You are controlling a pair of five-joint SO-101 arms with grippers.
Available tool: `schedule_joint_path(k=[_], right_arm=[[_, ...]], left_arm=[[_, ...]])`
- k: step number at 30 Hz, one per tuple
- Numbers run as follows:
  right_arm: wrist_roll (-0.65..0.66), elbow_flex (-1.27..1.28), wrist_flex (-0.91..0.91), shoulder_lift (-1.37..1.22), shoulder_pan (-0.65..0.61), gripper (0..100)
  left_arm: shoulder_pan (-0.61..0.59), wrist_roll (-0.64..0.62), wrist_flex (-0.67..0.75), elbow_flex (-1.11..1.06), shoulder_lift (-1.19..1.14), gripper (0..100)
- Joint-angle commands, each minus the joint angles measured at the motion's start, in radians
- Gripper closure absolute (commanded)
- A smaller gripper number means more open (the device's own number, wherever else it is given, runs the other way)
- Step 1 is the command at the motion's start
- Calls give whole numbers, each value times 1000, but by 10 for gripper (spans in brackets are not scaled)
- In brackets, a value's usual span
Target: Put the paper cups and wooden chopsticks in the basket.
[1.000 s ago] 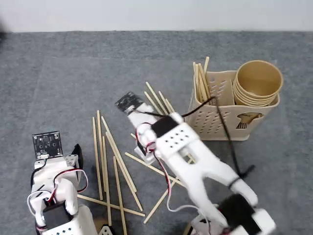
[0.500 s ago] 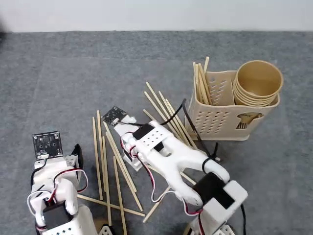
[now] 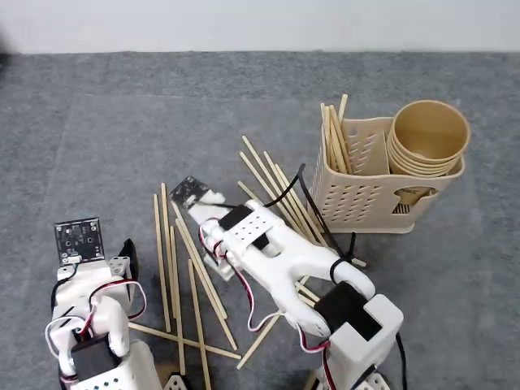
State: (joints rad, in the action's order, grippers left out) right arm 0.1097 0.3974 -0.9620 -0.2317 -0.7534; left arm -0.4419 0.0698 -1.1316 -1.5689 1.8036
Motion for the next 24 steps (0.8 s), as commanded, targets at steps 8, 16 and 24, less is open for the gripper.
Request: schedule_joint_path(k=[8,16,24], right_arm=[[-9,-11,-1,-25,-10,990],[-9,-172,-214,101,-8,990],[-8,-404,-470,274,4,990]], left_arm=[[-2,9,23,7,15,769],[-2,9,23,7,15,769],[-2,9,23,7,15,769]])
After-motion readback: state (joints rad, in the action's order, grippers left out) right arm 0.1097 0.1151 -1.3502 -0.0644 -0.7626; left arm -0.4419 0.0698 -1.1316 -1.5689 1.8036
